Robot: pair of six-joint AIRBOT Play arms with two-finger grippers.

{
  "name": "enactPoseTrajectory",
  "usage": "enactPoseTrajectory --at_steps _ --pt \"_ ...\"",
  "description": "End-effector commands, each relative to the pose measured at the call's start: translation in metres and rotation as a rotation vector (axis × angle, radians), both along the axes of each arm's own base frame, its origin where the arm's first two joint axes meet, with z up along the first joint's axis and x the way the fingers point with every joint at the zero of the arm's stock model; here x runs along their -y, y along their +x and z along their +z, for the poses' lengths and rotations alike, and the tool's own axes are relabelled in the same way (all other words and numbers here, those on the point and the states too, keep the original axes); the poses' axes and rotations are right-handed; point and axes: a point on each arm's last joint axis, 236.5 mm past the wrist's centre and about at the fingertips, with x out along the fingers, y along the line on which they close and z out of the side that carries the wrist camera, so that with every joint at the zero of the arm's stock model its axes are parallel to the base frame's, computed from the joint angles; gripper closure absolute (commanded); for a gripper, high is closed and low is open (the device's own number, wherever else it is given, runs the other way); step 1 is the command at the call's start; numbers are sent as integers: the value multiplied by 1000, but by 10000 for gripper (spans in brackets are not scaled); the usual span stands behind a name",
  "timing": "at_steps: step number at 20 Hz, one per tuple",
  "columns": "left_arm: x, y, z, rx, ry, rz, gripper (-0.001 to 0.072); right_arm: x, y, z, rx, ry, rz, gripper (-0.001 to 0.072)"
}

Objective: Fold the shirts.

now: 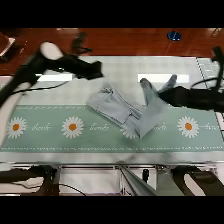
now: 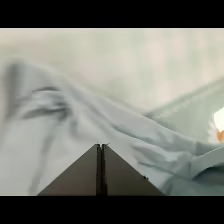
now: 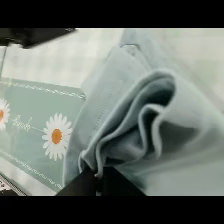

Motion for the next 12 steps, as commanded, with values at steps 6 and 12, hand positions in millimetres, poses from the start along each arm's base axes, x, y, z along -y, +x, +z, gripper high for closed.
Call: enactPoseTrajectory --at_steps 6,12 --pt "-192 -119 49 277 115 473 688 -144 105 -61 -71 -18 209 688" --pt "-164 -173 -7 209 -4 474 687 -210 131 -110 -192 53 263 557"
